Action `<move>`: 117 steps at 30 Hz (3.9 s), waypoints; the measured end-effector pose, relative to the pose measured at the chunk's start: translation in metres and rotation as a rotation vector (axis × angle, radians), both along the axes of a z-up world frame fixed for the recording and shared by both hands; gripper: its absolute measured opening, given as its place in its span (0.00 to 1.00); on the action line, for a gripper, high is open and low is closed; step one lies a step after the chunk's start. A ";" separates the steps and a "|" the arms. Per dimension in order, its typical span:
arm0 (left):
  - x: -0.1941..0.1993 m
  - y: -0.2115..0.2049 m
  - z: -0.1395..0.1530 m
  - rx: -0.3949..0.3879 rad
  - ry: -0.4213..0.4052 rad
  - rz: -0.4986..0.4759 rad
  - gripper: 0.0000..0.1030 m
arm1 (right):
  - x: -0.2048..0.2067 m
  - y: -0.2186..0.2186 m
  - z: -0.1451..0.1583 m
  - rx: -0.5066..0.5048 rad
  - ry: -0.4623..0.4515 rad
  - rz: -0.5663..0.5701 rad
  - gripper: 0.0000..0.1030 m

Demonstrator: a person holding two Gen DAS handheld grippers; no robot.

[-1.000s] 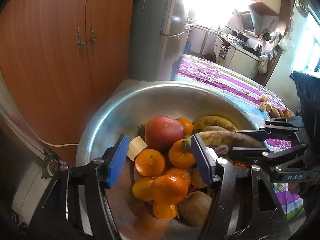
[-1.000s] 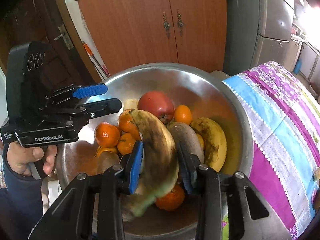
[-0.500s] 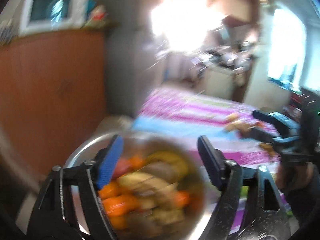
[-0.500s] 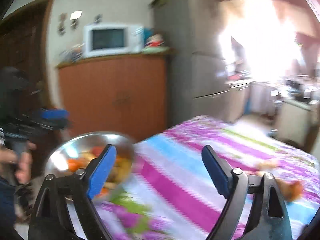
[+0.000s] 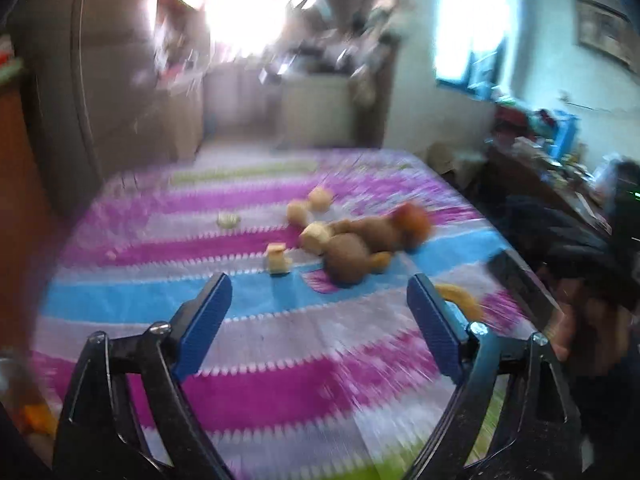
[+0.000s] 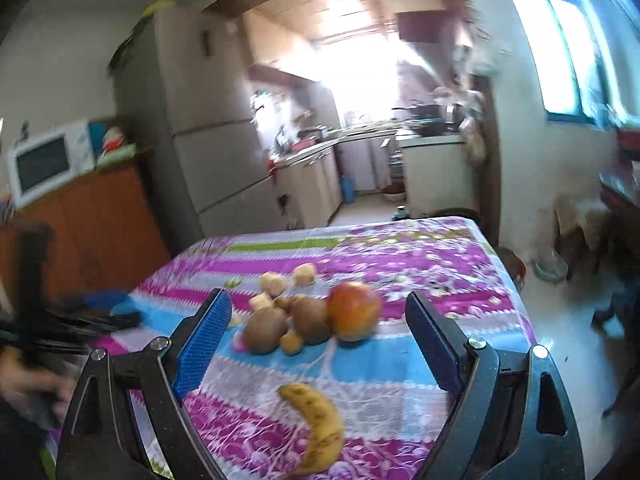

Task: Organize fruits

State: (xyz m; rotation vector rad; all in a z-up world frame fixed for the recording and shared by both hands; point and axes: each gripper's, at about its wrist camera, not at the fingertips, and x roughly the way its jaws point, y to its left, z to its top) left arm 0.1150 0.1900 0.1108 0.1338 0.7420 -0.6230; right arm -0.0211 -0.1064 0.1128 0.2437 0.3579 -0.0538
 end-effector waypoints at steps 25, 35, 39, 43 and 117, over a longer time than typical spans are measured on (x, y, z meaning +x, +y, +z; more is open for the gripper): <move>0.075 -0.033 -0.071 0.097 0.121 0.069 0.22 | 0.015 -0.014 -0.023 0.068 0.102 0.057 0.67; 0.035 -0.004 -0.046 -0.036 0.102 -0.007 0.22 | 0.080 0.025 -0.044 -0.098 0.414 0.303 0.64; 0.038 0.000 -0.047 -0.078 0.118 -0.011 0.22 | 0.116 0.048 -0.070 -0.217 0.546 0.380 0.59; 0.041 0.005 -0.047 -0.102 0.123 -0.003 0.22 | 0.139 0.061 -0.081 -0.255 0.595 0.424 0.57; 0.012 0.009 -0.024 0.016 0.009 0.004 0.34 | 0.050 0.056 -0.034 -0.105 0.265 0.358 0.27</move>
